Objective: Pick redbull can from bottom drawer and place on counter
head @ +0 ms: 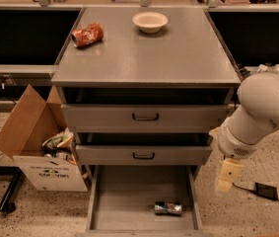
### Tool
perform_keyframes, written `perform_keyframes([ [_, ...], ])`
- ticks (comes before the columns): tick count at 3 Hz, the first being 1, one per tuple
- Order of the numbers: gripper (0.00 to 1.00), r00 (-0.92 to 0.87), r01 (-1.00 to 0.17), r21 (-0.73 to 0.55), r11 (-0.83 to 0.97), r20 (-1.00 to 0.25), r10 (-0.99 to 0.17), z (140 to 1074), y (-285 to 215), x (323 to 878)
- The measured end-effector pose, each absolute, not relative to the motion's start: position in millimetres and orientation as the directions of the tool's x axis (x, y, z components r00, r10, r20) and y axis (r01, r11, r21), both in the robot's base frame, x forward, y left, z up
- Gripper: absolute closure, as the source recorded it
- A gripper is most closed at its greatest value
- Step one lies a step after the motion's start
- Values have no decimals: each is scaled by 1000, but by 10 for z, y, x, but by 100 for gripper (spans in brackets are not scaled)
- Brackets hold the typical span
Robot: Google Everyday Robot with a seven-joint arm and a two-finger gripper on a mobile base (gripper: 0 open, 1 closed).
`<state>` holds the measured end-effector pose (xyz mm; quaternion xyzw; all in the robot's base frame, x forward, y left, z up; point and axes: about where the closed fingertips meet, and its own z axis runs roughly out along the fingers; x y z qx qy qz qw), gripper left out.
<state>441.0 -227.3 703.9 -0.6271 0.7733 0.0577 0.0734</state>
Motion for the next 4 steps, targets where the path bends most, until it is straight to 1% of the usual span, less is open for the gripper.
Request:
perform_keyframes([
  [1,0,-182,-983,2,186,-211,-960,6437,-2393,4523],
  [2,0,-174,-984,13,177,-265,-948,5896,-2469,4592],
  [4,0,-199,-980,65,189,-392,-898,4989,-2414,4623],
])
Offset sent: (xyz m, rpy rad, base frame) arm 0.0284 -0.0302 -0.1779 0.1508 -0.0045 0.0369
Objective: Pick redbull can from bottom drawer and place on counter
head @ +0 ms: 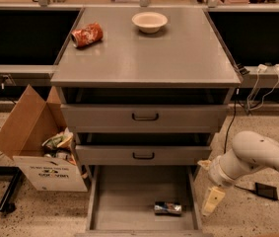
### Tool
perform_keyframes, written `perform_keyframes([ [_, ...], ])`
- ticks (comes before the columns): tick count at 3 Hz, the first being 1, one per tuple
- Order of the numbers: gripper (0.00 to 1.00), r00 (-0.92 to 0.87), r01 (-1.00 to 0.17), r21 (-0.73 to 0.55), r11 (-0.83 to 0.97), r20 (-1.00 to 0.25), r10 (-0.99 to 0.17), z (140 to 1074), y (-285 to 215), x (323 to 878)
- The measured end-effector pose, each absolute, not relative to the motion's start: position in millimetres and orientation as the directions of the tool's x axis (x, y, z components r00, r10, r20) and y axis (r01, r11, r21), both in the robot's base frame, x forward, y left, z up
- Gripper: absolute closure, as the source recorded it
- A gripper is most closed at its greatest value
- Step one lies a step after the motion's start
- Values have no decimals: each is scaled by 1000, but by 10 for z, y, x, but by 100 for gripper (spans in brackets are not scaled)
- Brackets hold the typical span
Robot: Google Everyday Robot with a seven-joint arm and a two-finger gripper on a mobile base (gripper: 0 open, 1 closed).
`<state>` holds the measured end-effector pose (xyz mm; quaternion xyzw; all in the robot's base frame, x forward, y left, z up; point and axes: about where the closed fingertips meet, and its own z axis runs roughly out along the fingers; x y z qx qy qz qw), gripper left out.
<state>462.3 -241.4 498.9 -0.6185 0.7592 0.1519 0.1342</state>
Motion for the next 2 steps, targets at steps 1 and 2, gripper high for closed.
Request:
perform_keyframes([
  [1,0,-199,-980,65,189,-392,-898,4987,-2413,4623],
  [2,0,-191,-982,76,175,-405,-894,4853,-2386,4607],
])
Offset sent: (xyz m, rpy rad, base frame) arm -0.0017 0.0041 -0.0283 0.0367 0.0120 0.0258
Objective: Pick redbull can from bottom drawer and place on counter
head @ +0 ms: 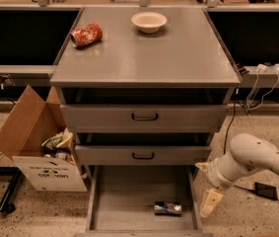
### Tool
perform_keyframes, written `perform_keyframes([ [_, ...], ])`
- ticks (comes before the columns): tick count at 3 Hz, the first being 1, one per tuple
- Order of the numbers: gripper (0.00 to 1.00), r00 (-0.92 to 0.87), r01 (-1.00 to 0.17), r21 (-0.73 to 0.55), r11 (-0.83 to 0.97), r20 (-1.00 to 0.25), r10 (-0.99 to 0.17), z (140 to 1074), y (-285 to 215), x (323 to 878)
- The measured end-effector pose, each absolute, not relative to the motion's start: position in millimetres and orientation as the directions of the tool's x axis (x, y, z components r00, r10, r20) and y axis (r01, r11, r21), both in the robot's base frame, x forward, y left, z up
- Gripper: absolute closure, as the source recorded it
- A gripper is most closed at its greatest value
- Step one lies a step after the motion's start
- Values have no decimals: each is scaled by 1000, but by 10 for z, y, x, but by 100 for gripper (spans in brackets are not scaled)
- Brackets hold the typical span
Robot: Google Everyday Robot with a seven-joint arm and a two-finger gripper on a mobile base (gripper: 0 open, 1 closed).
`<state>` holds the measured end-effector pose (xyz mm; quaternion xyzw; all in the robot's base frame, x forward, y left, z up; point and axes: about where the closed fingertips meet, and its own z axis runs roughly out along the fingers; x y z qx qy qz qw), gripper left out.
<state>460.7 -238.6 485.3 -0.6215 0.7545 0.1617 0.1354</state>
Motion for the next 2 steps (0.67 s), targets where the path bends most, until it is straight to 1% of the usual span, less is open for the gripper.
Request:
perform_keyframes([
  [2,0,-85,-991,129,33,-420,-904,3843,-1973,4604],
])
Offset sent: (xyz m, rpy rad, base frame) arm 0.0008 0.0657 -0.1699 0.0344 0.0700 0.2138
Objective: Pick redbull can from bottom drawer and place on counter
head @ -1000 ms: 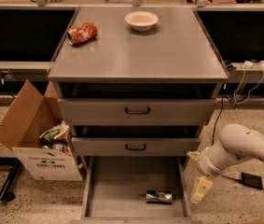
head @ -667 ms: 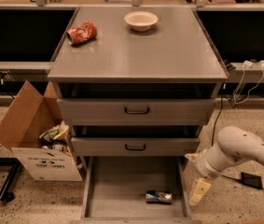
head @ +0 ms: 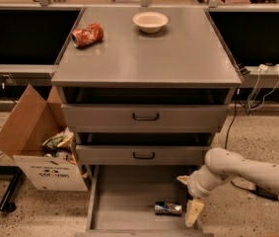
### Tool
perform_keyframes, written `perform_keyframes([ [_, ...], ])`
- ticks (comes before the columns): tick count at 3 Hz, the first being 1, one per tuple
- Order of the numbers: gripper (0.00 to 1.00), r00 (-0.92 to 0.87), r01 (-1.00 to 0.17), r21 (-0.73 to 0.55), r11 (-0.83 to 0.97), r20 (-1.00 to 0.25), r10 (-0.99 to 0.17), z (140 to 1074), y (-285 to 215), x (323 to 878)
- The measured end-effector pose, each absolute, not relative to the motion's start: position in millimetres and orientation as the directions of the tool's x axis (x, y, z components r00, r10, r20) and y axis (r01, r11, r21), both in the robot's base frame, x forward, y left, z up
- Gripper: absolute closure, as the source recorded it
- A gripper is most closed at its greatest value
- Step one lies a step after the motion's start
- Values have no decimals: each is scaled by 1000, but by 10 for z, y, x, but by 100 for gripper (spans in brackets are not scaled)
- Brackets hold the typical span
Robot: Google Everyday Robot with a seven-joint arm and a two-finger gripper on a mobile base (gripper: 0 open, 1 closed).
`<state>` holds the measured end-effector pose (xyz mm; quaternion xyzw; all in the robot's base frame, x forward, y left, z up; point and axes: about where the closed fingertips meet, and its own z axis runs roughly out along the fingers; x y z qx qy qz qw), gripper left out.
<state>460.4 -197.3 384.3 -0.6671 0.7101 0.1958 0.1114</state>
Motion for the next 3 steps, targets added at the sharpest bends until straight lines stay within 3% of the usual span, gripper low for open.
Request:
perform_keyframes([
  [3,0,-37,-982,179,-54,-467,-883,2348,-1534,4722],
])
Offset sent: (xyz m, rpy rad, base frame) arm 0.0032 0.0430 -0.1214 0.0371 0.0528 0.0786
